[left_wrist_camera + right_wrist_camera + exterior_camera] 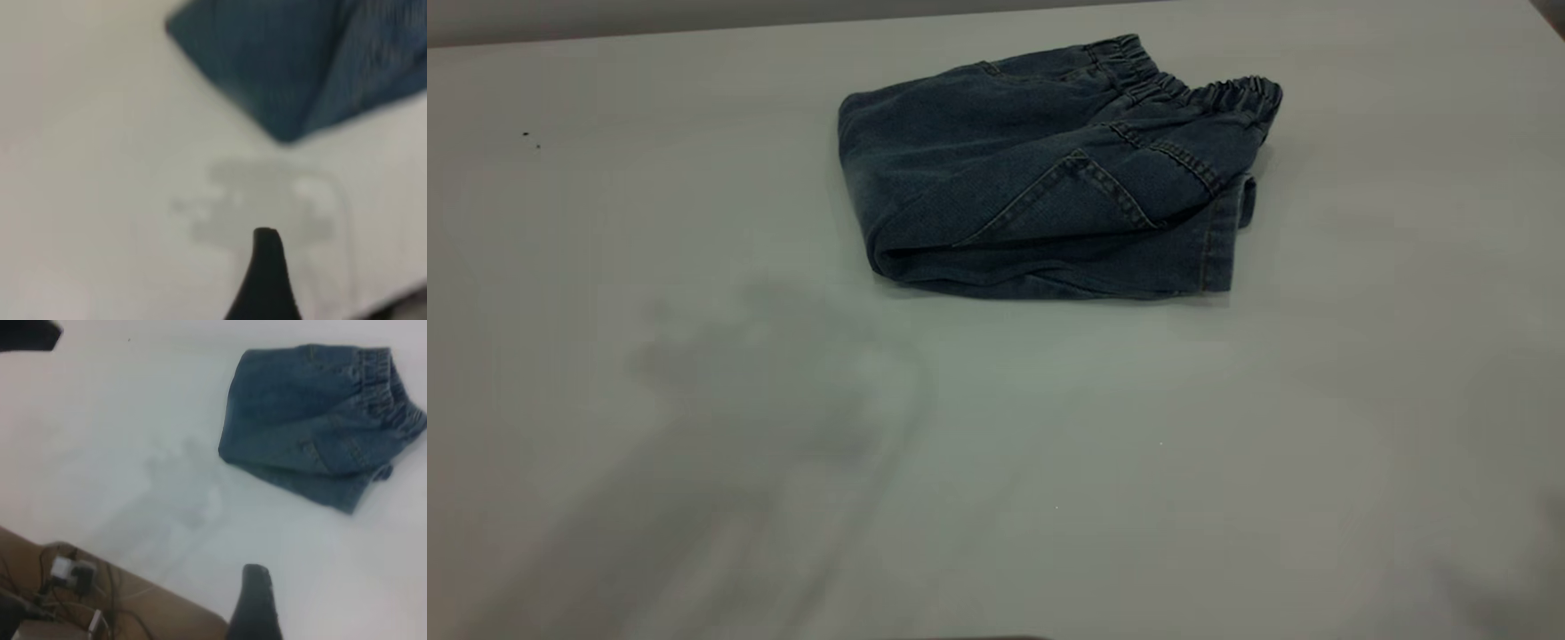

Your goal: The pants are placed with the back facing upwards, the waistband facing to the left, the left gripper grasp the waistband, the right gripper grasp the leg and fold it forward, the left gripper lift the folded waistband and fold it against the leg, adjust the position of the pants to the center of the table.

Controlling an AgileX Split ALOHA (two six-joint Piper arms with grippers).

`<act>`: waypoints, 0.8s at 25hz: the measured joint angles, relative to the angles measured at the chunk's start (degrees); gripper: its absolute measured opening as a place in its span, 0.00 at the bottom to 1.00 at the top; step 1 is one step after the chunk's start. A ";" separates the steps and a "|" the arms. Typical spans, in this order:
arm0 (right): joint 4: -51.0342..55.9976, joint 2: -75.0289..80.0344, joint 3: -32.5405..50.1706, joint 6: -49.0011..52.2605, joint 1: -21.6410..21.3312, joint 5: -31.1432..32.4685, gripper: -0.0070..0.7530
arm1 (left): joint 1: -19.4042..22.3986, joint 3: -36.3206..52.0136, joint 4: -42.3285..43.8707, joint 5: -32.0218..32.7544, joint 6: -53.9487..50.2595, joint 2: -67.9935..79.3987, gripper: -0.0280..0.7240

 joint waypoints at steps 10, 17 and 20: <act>-1.43 -21.80 14.03 -1.47 0.00 0.06 0.69 | 0.00 26.50 -0.70 0.00 0.07 -28.44 0.75; -8.92 -37.51 29.84 -1.81 0.00 0.30 0.69 | 0.00 41.17 -1.78 0.00 1.45 -46.00 0.75; -10.30 -42.58 37.20 -2.64 0.00 -0.88 0.69 | 0.00 46.73 -1.78 0.00 1.83 -52.46 0.75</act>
